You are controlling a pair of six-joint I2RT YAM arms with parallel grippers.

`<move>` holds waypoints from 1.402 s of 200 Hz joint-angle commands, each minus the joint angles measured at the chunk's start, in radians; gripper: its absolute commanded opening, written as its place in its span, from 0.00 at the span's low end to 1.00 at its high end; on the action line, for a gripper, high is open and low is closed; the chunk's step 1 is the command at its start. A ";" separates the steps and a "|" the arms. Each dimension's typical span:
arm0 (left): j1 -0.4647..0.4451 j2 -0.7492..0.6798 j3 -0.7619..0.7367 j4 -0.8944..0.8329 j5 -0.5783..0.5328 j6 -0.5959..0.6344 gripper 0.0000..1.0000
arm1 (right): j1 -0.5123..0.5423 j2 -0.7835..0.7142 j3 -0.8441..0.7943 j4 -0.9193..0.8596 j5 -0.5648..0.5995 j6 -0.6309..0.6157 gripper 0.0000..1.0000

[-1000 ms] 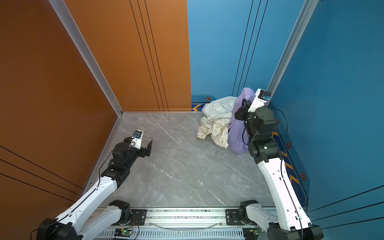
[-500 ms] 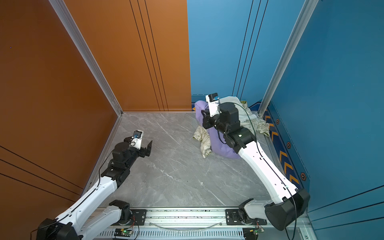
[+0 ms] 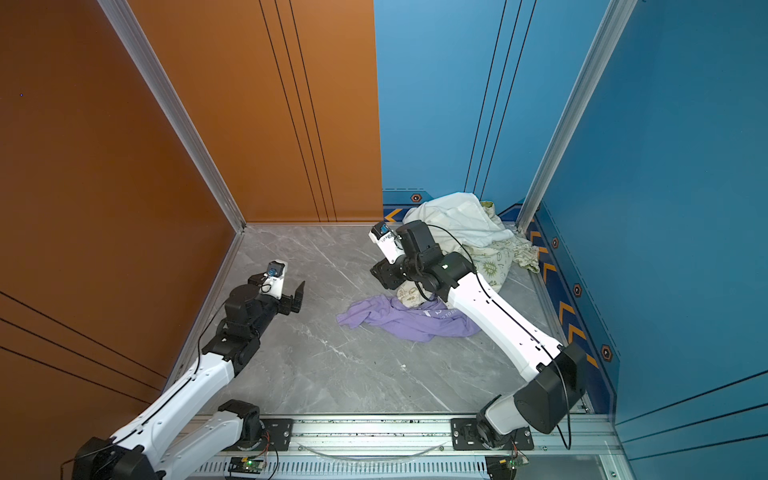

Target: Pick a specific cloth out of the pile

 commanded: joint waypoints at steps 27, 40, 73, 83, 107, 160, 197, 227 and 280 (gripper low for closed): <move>-0.010 -0.015 -0.022 0.029 0.004 0.011 0.98 | -0.082 -0.164 -0.209 0.032 0.109 0.132 0.70; -0.009 -0.015 -0.023 0.032 0.011 0.011 0.98 | -0.103 -0.205 -0.270 0.045 0.131 0.163 0.74; -0.013 -0.014 -0.025 0.032 0.013 0.011 0.98 | -0.178 -0.270 -0.384 0.045 0.180 0.275 0.75; -0.013 -0.014 -0.025 0.032 0.012 0.013 0.98 | -0.212 -0.278 -0.419 0.045 0.187 0.333 0.75; -0.016 -0.016 -0.026 0.032 0.010 0.016 0.98 | -0.283 -0.294 -0.510 0.048 0.196 0.464 0.76; -0.022 -0.014 -0.026 0.032 0.004 0.022 0.98 | -0.383 -0.370 -0.736 0.177 0.184 0.750 0.77; -0.026 -0.017 -0.029 0.032 -0.001 0.027 0.98 | -0.412 -0.374 -0.846 0.289 0.167 0.889 0.78; -0.027 -0.019 -0.028 0.032 -0.002 0.032 0.98 | -0.418 -0.341 -0.881 0.330 0.163 0.949 0.78; -0.032 -0.028 -0.031 0.033 0.008 0.036 0.98 | -0.419 -0.272 -0.932 0.412 0.121 1.034 0.78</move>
